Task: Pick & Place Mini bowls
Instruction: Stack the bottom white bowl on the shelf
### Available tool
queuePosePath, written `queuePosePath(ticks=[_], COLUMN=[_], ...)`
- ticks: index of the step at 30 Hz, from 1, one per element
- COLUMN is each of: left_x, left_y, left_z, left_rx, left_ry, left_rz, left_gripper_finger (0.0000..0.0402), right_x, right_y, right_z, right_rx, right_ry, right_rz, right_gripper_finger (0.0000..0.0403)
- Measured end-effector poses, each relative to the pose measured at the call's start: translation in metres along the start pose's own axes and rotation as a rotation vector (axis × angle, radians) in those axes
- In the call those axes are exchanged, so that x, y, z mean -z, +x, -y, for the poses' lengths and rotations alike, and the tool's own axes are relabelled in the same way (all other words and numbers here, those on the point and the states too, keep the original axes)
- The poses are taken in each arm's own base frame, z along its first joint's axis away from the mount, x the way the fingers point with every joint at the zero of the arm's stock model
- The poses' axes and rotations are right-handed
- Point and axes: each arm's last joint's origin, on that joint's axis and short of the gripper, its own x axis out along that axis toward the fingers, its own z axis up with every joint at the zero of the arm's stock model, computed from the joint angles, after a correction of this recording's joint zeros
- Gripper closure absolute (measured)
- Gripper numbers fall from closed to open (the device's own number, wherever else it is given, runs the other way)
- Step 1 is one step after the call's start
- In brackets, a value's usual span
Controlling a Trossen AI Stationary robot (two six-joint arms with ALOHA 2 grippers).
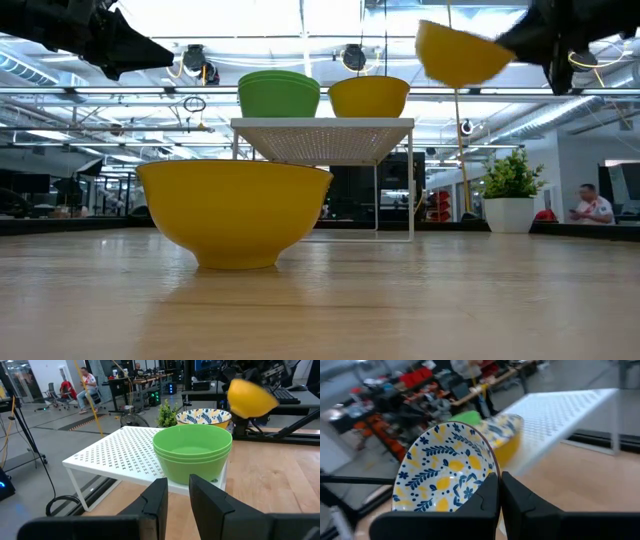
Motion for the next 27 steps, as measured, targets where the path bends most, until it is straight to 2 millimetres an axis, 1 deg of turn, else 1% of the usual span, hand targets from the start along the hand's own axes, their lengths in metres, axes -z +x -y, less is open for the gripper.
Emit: queuePosePath(ticks=[8,13,17,20,27], left_x=[0.000,0.000,0.000,0.000,0.000], left_y=[0.000,0.000,0.000,0.000,0.000], left_z=[0.000,0.000,0.000,0.000,0.000], left_rx=[0.000,0.000,0.000,0.000,0.000], left_ry=[0.000,-0.002,-0.002,-0.004,-0.005], left_rz=[0.000,0.000,0.000,0.000,0.001], left_gripper_finger=[0.0316,0.0316,0.0316,0.0316,0.0316], right_x=[-0.008,-0.008,-0.012,-0.016,-0.035], right_y=[0.003,0.012,0.020,0.026,0.038], right_z=[-0.011,-0.022,-0.031,-0.032,-0.032], right_rx=[-0.054,-0.070,-0.130,-0.172,-0.152], right_ry=[0.000,-0.003,-0.002,-0.001,-0.012], right_rz=[0.076,0.118,0.170,0.199,0.227], right_gripper_finger=[0.0403,0.0403,0.0403,0.0403,0.0403])
